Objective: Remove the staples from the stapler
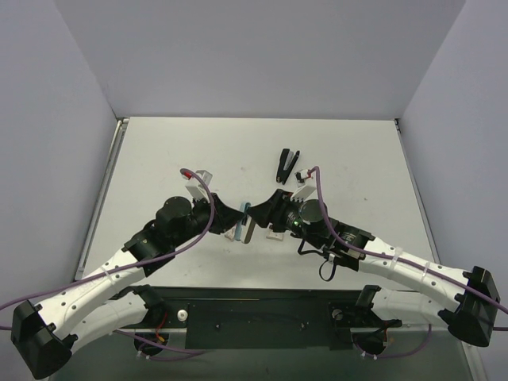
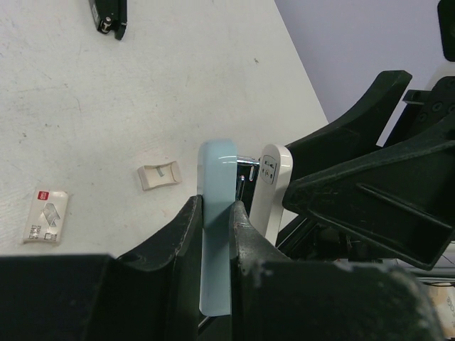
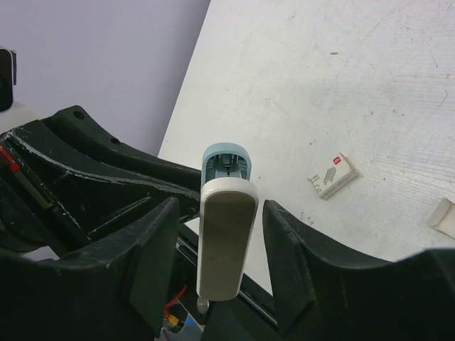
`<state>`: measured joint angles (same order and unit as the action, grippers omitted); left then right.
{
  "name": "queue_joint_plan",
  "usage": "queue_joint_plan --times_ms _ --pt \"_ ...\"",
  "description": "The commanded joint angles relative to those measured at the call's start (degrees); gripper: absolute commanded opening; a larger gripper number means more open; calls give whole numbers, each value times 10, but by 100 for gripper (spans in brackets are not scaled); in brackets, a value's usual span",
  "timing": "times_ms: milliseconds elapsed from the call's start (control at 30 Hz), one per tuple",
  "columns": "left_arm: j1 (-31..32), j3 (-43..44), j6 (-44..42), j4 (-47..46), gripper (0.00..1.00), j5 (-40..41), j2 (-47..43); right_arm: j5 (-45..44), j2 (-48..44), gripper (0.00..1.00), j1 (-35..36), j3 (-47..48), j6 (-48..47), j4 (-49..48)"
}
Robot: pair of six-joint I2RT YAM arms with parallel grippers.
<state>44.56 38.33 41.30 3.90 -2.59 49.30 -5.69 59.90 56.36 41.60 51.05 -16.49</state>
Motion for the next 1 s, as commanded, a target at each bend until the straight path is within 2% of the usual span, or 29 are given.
queue_joint_plan --times_ms 0,167,233,267,300,333,367,433,600,733,900,967 --pt "3 13 10 -56 0 -12 -12 -12 7 45 5 9 8 -34" --pt "4 17 13 -61 0 -21 -10 -9 11 42 5 7 14 -37" --pt "3 18 14 -61 0 -21 -9 -9 10 33 5 6 16 -40" --pt "3 19 14 -60 0 -20 -9 -8 7 23 4 5 16 -39" --pt "3 17 14 -61 0 -18 -8 -7 7 18 4 7 15 -36" --pt "3 17 14 -60 0 -17 -9 -9 4 7 6 8 15 -34" --pt "3 17 14 -59 0 -15 -8 -9 1 2 4 8 16 -28" --pt "4 15 12 -58 0 -15 -6 -11 -6 0 5 9 13 -21" --pt "3 0 4 -81 43 -31 -18 -11 -36 0 5 10 -6 0" --pt "4 -18 -3 -108 60 -47 -46 -14 -72 0 6 12 -30 42" --pt "4 -35 -2 -147 70 -88 -54 22 -131 0 2 21 -66 81" --pt "4 -40 4 -181 73 -122 -51 49 -141 0 2 56 -93 144"
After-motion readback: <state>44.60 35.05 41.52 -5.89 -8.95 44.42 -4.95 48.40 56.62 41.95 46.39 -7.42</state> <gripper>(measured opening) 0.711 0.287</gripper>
